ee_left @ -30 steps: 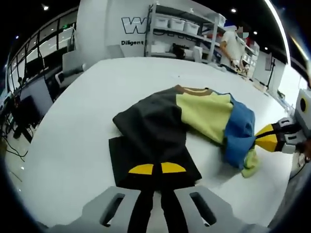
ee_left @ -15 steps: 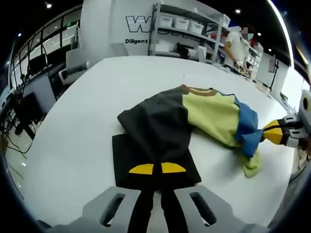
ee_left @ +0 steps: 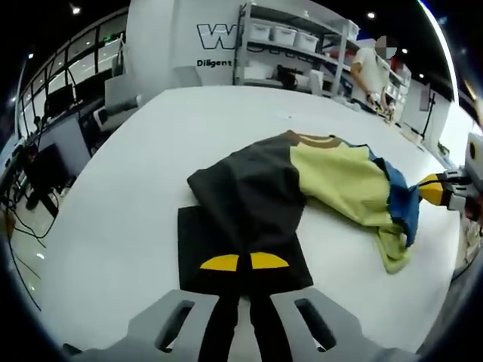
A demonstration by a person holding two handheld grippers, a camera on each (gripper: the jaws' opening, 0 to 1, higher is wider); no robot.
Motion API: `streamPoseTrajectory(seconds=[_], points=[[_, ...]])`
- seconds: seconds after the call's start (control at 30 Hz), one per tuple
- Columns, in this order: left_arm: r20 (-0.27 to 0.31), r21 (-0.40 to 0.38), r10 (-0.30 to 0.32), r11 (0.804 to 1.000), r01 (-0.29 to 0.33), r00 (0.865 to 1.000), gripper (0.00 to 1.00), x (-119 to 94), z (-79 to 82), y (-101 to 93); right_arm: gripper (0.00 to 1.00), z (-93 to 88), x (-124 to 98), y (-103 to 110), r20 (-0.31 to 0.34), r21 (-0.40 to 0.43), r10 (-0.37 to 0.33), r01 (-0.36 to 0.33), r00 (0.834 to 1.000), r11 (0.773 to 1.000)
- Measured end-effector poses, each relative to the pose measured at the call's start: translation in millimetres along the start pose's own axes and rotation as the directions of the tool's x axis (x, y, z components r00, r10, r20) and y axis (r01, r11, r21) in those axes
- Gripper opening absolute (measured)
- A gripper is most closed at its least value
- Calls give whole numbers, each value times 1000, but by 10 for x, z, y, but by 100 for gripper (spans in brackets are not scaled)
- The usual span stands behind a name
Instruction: Fold the garment on the visible template until the final outline fits inside the template.
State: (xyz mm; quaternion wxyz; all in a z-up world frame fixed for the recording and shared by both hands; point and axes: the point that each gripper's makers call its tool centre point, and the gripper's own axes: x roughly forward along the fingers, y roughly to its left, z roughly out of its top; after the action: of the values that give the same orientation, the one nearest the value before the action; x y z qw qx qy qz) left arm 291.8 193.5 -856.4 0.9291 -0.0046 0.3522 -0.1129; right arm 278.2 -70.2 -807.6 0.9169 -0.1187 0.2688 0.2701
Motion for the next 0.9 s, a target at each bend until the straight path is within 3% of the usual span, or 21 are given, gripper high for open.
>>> streamPoseTrajectory(seconds=[0.53, 0.7, 0.9], points=[[-3, 8, 14, 1000, -14, 1000, 0, 2, 9, 98, 0, -66, -221, -847, -63, -14, -154, 153, 986, 988], [-1, -1, 20, 1000, -20, 1000, 0, 7, 14, 133, 0, -161, -278, -1107, -98, -61, -217, 212, 971, 975], [-2, -5, 26, 1000, -26, 1000, 0, 16, 16, 176, 0, -323, -330, -1354, -141, -60, -259, 253, 956, 966]])
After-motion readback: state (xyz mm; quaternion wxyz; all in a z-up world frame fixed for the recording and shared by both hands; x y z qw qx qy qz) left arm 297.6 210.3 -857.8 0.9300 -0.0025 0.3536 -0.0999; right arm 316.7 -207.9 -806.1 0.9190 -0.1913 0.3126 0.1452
